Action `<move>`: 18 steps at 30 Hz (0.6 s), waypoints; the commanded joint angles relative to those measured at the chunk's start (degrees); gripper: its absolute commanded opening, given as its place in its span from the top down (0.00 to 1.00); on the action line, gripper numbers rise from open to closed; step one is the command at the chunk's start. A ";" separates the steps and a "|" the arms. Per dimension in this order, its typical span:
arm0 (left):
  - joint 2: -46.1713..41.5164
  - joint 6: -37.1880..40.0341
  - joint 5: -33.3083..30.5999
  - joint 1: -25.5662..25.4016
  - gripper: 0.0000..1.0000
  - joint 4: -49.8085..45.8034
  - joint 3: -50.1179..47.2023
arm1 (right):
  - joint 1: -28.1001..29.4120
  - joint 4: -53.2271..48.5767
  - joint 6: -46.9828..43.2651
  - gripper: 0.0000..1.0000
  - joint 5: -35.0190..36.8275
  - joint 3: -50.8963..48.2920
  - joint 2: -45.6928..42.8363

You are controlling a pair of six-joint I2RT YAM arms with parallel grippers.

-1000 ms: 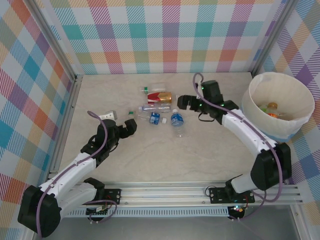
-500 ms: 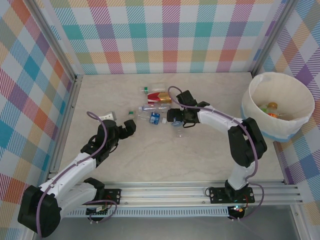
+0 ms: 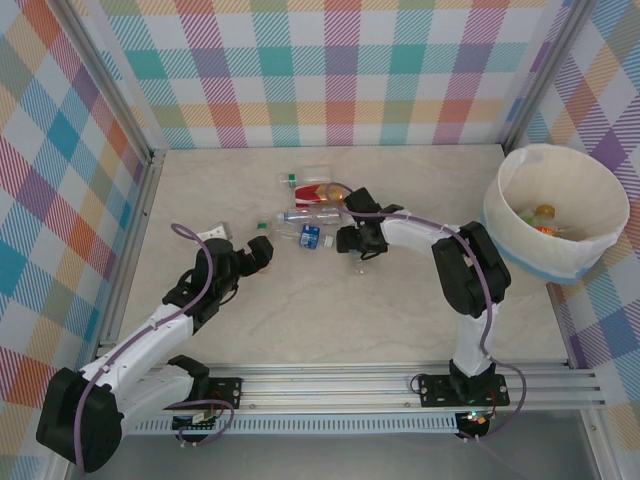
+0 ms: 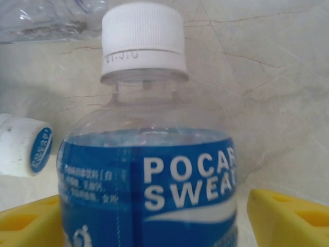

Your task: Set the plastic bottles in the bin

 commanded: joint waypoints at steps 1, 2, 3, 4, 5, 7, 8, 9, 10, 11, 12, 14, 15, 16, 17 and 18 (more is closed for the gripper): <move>0.08 -0.99 0.10 0.90 0.00 1.86 -0.13 | 0.41 1.17 -1.04 0.26 1.61 0.44 -0.17; 0.04 -1.29 -0.20 0.90 0.00 2.00 -0.30 | 0.36 1.47 -1.23 0.28 2.11 0.03 -0.74; -0.12 -1.37 -0.40 0.90 0.00 2.41 -0.49 | 0.36 2.02 -1.57 0.30 2.66 -0.67 -1.59; -0.22 -1.59 -0.62 0.90 0.00 2.72 -0.75 | 0.36 2.75 -2.08 0.32 3.12 -1.54 -2.86; -0.19 -1.60 -0.67 0.90 0.00 2.91 -0.82 | 0.36 3.24 -2.63 0.33 3.58 -2.36 -4.20; -0.18 -1.19 -0.42 0.90 0.00 3.05 -0.76 | 0.38 4.89 -3.96 0.36 4.42 -4.29 -7.89; -0.02 -0.93 -0.20 0.90 0.00 3.24 -0.75 | 0.36 5.58 -4.62 0.37 4.85 -5.17 -9.62; 0.08 -0.59 0.21 0.90 0.00 3.56 -0.75 | 0.37 6.42 -5.66 0.38 5.49 -6.03 -11.40; 0.29 -0.55 0.58 0.90 0.00 3.90 -0.71 | 0.36 7.01 -6.65 0.39 6.44 -6.74 -13.02; 0.50 -0.50 0.74 0.90 0.00 4.25 -0.73 | 0.36 7.08 -7.29 0.39 7.56 -7.12 -14.17; 0.64 -0.38 1.32 0.90 0.00 4.80 -0.75 | 0.36 6.88 -8.04 0.39 8.83 -7.34 -15.54; 1.17 0.36 2.79 0.90 0.00 5.44 -0.61 | 0.36 6.26 -9.12 0.40 10.48 -7.53 -18.27; 1.53 1.04 3.82 0.90 0.00 5.43 -0.26 | 0.36 6.19 -9.83 0.40 10.87 -7.69 -20.04; 2.13 1.59 4.60 0.90 0.00 4.96 0.26 | 0.36 6.41 -10.66 0.40 11.09 -7.79 -21.97; 2.51 1.69 4.62 0.90 0.00 4.40 0.60 | 0.30 6.48 -11.45 0.40 11.33 -7.83 -23.55; 3.01 1.66 4.39 0.90 0.00 3.99 0.82 | 0.27 6.48 -12.40 0.40 11.60 -7.72 -25.55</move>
